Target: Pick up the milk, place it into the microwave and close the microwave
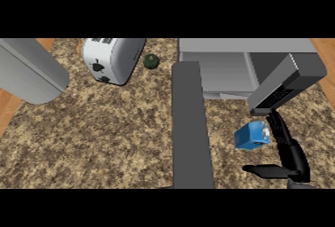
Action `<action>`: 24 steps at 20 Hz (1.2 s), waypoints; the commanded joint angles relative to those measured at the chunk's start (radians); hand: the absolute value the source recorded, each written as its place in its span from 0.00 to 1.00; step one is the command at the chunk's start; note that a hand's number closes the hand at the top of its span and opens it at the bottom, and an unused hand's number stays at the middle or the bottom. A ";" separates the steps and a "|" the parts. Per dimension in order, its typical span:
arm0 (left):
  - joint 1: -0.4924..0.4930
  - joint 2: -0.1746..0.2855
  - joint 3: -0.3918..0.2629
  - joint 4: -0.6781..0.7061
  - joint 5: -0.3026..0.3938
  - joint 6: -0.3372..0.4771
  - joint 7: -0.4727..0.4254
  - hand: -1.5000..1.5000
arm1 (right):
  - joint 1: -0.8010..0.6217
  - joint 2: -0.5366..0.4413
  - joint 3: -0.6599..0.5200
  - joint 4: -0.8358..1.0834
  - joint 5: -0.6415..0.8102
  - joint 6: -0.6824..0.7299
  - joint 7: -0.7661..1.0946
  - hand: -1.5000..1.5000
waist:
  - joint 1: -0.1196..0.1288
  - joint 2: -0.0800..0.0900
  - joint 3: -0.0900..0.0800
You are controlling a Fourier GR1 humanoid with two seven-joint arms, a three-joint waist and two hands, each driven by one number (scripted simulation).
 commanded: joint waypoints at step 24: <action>0.072 -0.044 0.099 -0.014 0.093 -0.127 0.024 0.00 | -0.346 -0.023 -0.042 0.615 0.081 -0.103 -0.450 1.00 | 0.010 0.000 0.000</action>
